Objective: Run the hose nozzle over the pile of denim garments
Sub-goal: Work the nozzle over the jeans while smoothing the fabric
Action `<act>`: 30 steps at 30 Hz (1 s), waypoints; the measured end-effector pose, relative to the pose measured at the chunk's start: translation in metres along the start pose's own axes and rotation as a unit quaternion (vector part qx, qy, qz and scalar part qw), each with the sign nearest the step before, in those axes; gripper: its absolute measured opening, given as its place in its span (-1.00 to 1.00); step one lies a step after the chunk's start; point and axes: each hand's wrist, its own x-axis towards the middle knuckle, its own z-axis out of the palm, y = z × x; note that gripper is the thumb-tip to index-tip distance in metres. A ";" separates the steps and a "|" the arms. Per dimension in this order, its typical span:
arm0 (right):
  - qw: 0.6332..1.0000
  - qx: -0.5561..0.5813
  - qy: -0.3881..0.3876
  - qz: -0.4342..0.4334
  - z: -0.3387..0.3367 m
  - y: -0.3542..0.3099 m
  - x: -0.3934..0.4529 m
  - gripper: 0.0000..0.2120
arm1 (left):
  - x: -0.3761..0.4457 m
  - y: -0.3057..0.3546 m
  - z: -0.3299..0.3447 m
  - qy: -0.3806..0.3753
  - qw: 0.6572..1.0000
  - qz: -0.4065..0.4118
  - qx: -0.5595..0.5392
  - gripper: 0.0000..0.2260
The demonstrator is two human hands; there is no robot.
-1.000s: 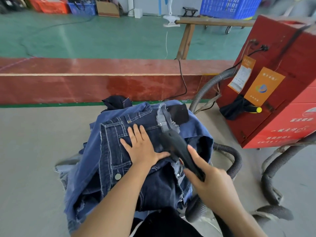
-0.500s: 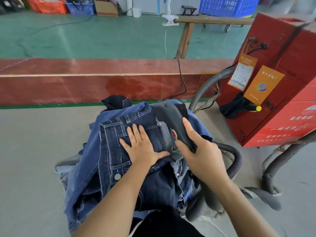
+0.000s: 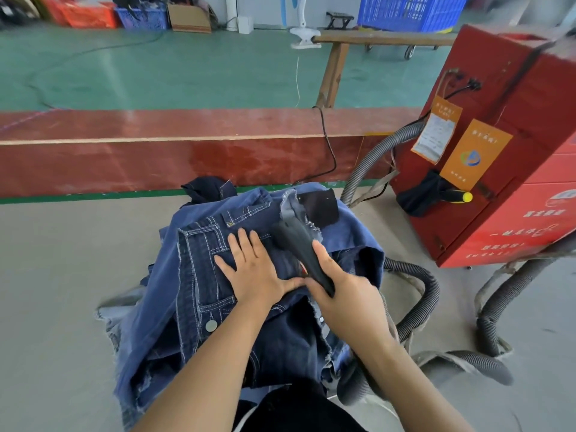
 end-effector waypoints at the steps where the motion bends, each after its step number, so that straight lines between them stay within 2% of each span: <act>1: 1.000 0.011 -0.003 -0.008 -0.004 -0.003 0.007 -0.43 | 0.000 0.000 0.000 0.000 1.000 0.000 -0.003 0.26; 8: 0.992 0.076 0.092 -0.051 -0.024 0.002 -0.018 -0.41 | -0.001 0.000 -0.002 -0.010 1.000 0.001 0.001 0.30; 11: 0.995 0.060 0.076 -0.026 -0.016 0.016 -0.044 -0.37 | -0.001 0.000 -0.002 -0.014 1.000 0.001 0.005 0.31; 15: 0.999 0.011 0.018 0.031 -0.002 0.020 -0.056 -0.37 | -0.002 0.000 0.000 -0.003 1.000 0.000 -0.001 0.30; 20: 1.000 -0.009 0.010 0.013 0.003 0.005 -0.018 -0.42 | -0.002 0.001 -0.001 -0.004 1.000 -0.002 0.006 0.28; 23: 1.000 0.027 -0.009 -0.001 -0.007 -0.005 0.012 -0.43 | -0.002 0.000 -0.001 -0.002 1.000 -0.003 0.001 0.27; 28: 0.991 0.084 0.094 -0.050 -0.031 -0.004 0.003 -0.42 | -0.002 0.001 -0.002 -0.008 1.000 -0.001 -0.002 0.30; 30: 0.992 0.073 0.096 -0.038 -0.033 0.005 -0.015 -0.39 | -0.002 0.000 -0.002 -0.005 1.000 0.001 -0.002 0.30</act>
